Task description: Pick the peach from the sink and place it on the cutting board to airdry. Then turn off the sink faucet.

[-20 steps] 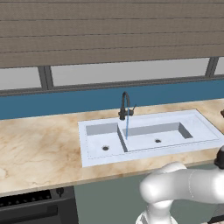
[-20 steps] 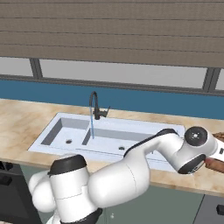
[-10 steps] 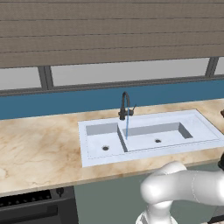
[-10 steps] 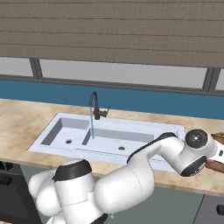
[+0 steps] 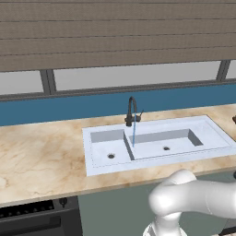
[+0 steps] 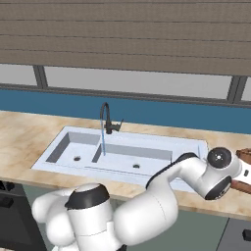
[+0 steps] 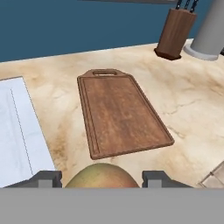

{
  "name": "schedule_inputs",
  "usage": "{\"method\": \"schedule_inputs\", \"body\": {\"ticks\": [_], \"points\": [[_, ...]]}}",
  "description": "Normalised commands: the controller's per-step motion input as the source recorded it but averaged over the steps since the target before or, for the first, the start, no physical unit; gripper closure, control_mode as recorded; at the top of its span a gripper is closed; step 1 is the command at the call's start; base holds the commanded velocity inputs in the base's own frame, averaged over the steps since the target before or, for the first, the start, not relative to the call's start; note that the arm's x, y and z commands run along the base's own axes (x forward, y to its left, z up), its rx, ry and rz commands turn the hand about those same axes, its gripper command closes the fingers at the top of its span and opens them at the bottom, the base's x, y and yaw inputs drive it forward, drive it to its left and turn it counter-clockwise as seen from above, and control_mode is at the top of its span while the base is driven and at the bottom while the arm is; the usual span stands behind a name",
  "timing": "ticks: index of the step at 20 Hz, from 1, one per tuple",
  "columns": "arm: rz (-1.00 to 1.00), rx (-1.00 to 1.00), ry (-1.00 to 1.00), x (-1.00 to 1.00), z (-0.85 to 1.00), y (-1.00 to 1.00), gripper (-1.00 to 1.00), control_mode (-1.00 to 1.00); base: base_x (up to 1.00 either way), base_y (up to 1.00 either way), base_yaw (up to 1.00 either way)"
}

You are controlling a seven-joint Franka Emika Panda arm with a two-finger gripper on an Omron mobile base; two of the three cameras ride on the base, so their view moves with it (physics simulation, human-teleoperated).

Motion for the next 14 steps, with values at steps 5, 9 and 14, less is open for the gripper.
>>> {"method": "schedule_inputs", "body": {"ticks": [5, 9, 14], "points": [[0.0, 0.0, 0.0, 0.14, -0.12, -0.1, 1.0, -1.0, 0.0, 0.0, 0.0], [0.0, 0.0, 0.0, 0.19, -0.12, -0.14, 1.0, -1.0, 0.0, 0.0, 0.0], [0.0, 0.0, 0.0, 0.2, -0.15, -0.16, 1.0, -1.0, 0.0, 0.0, 0.0]]}}
